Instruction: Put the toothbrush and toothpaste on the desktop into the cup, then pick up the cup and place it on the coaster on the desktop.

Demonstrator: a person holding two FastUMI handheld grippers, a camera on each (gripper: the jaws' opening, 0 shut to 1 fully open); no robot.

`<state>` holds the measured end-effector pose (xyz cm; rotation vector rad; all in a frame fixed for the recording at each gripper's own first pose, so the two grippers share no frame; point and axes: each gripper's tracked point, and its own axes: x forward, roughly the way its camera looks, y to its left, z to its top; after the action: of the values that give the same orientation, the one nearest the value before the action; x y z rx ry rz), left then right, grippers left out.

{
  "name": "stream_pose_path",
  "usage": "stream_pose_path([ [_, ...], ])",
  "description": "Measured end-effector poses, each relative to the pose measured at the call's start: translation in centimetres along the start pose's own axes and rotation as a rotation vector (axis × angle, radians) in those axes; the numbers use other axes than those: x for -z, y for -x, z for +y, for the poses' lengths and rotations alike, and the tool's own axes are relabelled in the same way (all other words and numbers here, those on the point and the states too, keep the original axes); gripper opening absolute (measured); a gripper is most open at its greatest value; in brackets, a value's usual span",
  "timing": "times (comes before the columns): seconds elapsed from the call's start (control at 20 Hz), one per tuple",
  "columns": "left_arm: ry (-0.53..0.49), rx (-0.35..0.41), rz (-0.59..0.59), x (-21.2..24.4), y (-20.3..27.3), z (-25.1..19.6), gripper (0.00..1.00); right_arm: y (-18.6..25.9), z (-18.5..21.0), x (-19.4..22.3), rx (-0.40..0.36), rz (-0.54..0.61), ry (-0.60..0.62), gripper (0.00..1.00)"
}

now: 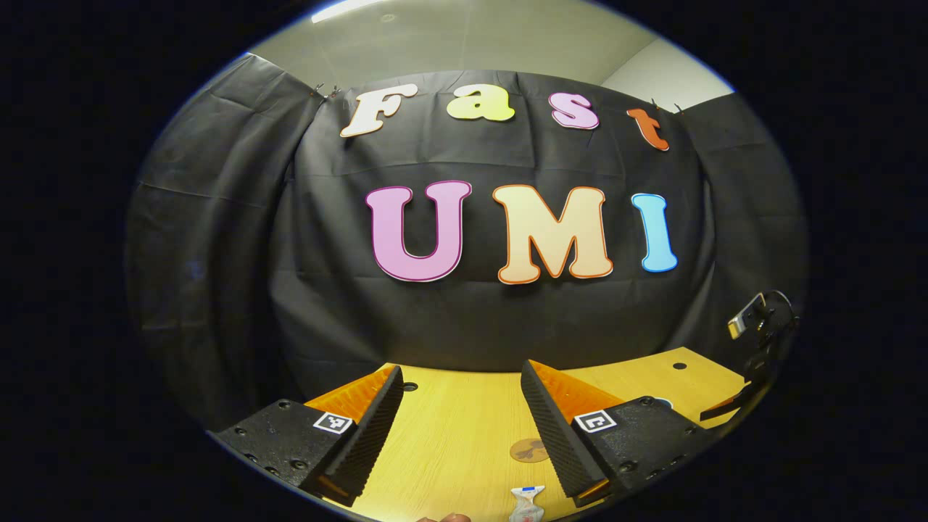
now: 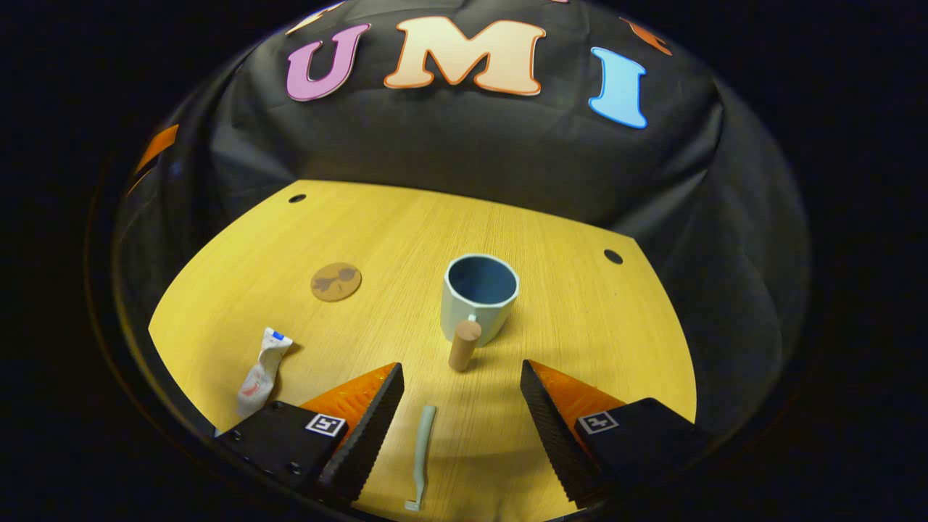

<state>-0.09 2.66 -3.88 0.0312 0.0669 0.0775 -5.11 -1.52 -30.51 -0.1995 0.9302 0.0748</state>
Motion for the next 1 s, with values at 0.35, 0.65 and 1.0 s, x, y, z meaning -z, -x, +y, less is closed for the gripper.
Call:
stream_pose_path([
  [0.35,0.001,-0.025,0.021,0.7,0.0,1.1,0.95,-2.0,1.4,5.8,-0.036,0.234,0.024,1.00],
  [0.65,0.003,-0.032,0.048,1.6,-0.1,1.6,0.95,-2.5,1.8,9.1,-0.046,0.367,0.073,0.99],
  [1.0,0.006,-0.034,0.065,2.5,-0.2,2.1,0.95,-2.5,3.1,10.5,-0.096,0.455,0.083,0.93],
])
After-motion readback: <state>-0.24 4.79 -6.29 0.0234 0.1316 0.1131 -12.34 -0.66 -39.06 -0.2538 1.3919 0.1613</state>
